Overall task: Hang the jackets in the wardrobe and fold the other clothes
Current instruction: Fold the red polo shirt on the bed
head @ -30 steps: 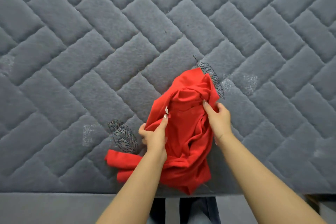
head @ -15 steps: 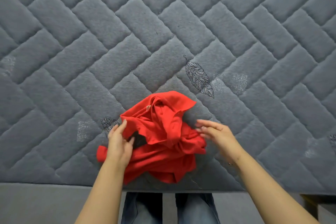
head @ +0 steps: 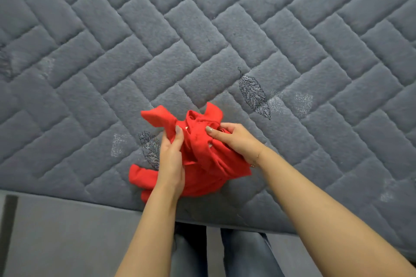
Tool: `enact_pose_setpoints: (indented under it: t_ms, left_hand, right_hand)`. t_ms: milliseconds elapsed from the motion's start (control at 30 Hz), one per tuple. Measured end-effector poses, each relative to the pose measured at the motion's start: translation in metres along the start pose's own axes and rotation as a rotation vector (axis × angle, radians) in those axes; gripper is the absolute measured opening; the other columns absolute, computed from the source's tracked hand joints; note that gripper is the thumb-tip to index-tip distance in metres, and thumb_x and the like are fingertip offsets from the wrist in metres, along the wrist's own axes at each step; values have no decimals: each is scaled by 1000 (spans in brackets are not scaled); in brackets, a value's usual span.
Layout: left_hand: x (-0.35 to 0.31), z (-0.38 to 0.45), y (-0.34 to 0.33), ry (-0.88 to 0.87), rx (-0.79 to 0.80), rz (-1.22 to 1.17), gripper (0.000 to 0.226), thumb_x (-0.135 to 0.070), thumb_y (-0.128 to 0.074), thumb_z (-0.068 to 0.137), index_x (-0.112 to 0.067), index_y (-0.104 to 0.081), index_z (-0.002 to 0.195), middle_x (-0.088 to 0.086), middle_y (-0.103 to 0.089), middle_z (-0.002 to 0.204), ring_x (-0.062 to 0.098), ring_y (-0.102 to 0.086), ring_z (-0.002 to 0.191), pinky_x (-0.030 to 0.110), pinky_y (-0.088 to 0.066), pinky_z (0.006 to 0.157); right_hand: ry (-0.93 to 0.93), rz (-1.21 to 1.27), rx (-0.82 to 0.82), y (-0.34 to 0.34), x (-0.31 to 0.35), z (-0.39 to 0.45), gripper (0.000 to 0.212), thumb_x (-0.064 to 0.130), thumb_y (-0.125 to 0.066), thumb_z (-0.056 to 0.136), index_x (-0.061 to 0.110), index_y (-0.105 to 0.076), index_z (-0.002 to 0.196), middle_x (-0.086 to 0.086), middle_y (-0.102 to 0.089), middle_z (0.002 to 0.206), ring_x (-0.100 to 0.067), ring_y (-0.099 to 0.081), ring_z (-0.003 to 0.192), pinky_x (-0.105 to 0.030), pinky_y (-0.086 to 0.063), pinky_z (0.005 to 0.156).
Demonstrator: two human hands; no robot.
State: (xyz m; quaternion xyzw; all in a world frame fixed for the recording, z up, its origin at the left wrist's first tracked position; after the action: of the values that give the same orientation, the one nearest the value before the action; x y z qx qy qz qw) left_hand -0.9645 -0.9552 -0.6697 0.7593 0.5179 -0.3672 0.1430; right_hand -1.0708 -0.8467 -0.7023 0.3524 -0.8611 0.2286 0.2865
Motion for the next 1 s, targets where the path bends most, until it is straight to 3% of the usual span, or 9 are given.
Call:
enact_pose_setpoints:
  t_ms: [100,167,267,533,633,700,800,900,1000]
  left_hand:
    - [-68,-33,-7,-111,59,-37,19,-21,-47,101,-20,-59,116,-1,-74,103,13,-70,96,29,-57,83]
    - [-124,-59,-14,-194,89,-39,21,-21,-46,101,-17,-58,118,-7,-75,95,5,-70,87,18,-54,72]
    - [-200,-98,-29,-308,196,37,22,-23,-51,98,-18,-62,117,-8,-75,98,3,-69,85,17,-53,71]
    - [-363,-191,-58,-503,312,72,15,-16,-56,96,-25,-67,101,-10,-74,88,4,-68,78,23,-56,76]
    - [-405,-218,-70,-513,399,61,16,-16,-55,97,-23,-65,106,-8,-73,85,5,-68,73,22,-57,73]
    - [-423,-242,-83,-517,516,44,17,-14,-54,95,-21,-65,106,-6,-74,85,5,-69,73,21,-58,70]
    - [-436,-279,-106,-529,691,108,18,-19,-58,85,-18,-65,102,-4,-75,84,6,-70,73,21,-57,67]
    - [-440,-310,-127,-542,827,194,22,-21,-59,79,-17,-64,100,-6,-74,80,4,-69,70,18,-55,62]
    - [-444,-328,-139,-528,895,203,22,-22,-60,80,-17,-65,100,-5,-74,83,6,-70,73,19,-55,64]
  right_hand:
    - [157,20,-210,14,49,-50,38,31,-63,92,-7,-67,97,-7,-64,87,-15,-55,82,-33,-47,78]
    - [259,135,-357,29,85,-99,29,24,-60,94,-3,-68,103,-5,-68,94,-15,-58,88,-34,-49,86]
    - [388,196,-458,46,130,-175,14,15,-60,94,17,-73,99,4,-74,98,-6,-66,87,-21,-54,80]
    - [600,162,-540,60,252,-323,25,10,-43,102,21,-65,109,3,-71,81,-7,-63,70,-18,-50,60]
    - [566,-301,-654,63,287,-349,29,10,-46,101,18,-63,123,5,-58,75,-8,-53,69,-15,-42,62]
    - [442,-782,-730,57,302,-352,34,26,-60,95,20,-61,128,-1,-57,104,-15,-57,103,-21,-42,94]
    - [402,-868,-497,17,307,-335,70,40,-72,84,27,-41,146,5,-26,153,-12,-22,143,-27,-18,117]
    - [441,-521,-137,-46,302,-307,80,41,-77,79,37,-33,145,30,-32,144,8,-28,135,-11,-24,107]
    - [512,-195,-39,-88,293,-280,54,38,-78,75,38,-53,124,31,-56,126,7,-49,124,-25,-34,112]
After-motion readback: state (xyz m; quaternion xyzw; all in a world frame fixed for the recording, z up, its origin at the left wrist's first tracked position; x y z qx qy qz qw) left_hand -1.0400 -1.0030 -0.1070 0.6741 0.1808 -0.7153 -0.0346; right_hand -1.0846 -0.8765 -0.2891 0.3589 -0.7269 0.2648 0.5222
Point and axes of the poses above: each hand's wrist, its own z-axis towards the middle knuckle, its own y-axis out of the back of the hand, x = y × z, the point moved 6 cm from there along z, towards the middle knuckle
